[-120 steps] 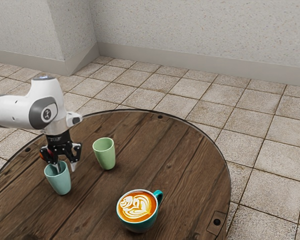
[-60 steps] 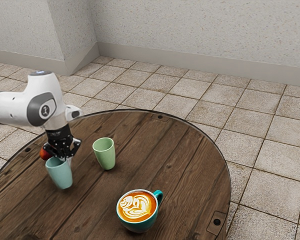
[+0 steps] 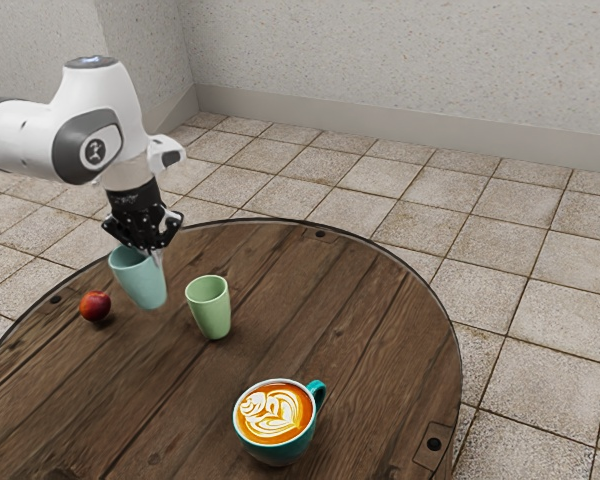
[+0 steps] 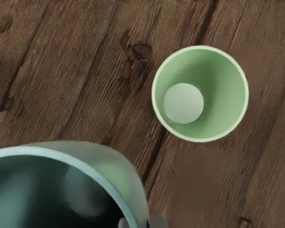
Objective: Place the left cup onto the right cup
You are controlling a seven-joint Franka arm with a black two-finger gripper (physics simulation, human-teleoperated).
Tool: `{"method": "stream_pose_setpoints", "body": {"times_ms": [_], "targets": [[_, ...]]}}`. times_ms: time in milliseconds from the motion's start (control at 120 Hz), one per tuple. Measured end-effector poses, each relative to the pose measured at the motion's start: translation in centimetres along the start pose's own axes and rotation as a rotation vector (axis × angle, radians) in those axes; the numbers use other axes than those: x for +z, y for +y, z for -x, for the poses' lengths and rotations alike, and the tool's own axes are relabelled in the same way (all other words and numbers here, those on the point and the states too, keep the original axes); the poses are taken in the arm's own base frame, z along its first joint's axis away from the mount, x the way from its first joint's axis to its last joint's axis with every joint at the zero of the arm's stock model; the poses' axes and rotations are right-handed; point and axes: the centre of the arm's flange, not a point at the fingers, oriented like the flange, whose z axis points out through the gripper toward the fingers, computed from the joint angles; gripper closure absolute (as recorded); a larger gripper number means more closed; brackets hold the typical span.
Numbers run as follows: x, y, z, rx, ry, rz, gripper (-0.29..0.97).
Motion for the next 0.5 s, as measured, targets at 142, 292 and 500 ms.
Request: {"method": "stream_pose_setpoints", "body": {"times_ms": [142,292,500], "targets": [[-2.0,1.7,-0.2,0.033,-0.014,-0.028,0.77],[-2.5,4.7,-0.7,0.083,-0.030,-0.051,0.77],[-2.5,8.2,-2.1,0.134,-0.038,-0.076,0.78]]}}
